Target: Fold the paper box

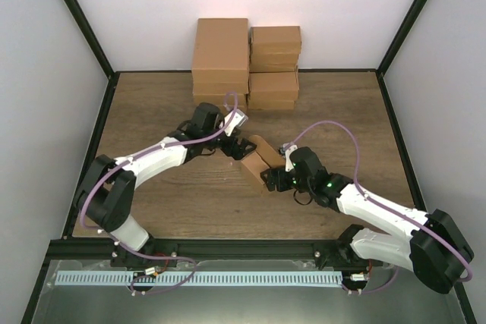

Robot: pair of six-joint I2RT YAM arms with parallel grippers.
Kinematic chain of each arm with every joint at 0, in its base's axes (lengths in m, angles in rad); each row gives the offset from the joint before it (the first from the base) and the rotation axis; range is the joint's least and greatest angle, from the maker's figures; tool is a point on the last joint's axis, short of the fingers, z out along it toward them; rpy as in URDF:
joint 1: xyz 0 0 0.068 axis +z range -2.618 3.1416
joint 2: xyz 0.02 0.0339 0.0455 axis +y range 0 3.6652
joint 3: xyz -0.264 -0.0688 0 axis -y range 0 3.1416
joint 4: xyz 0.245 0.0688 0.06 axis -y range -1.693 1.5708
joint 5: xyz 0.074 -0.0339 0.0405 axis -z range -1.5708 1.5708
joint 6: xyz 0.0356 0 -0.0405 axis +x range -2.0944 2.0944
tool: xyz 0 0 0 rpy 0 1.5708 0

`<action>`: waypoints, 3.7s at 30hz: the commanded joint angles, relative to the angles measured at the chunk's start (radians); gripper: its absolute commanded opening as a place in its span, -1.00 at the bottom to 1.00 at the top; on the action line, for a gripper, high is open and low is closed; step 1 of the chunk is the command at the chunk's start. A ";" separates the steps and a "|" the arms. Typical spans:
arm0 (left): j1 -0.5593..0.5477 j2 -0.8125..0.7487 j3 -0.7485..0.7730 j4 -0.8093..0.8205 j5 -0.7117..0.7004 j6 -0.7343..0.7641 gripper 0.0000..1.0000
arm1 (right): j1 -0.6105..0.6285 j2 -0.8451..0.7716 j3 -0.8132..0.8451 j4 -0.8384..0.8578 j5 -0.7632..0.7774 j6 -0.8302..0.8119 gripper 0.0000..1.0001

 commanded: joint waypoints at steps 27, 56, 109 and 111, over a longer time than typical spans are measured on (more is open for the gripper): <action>0.050 0.183 0.152 -0.062 0.298 0.138 -0.27 | -0.013 0.023 0.055 -0.008 -0.023 -0.010 0.60; -0.004 0.158 0.188 -0.061 0.177 0.162 0.88 | -0.016 0.030 0.063 -0.019 -0.032 -0.012 0.49; -0.101 0.071 0.168 -0.169 -0.021 0.027 -0.29 | -0.017 0.061 0.062 -0.008 -0.038 -0.006 0.29; -0.105 0.087 0.186 -0.187 -0.024 0.034 -0.31 | -0.017 0.062 0.063 -0.009 -0.038 -0.006 0.29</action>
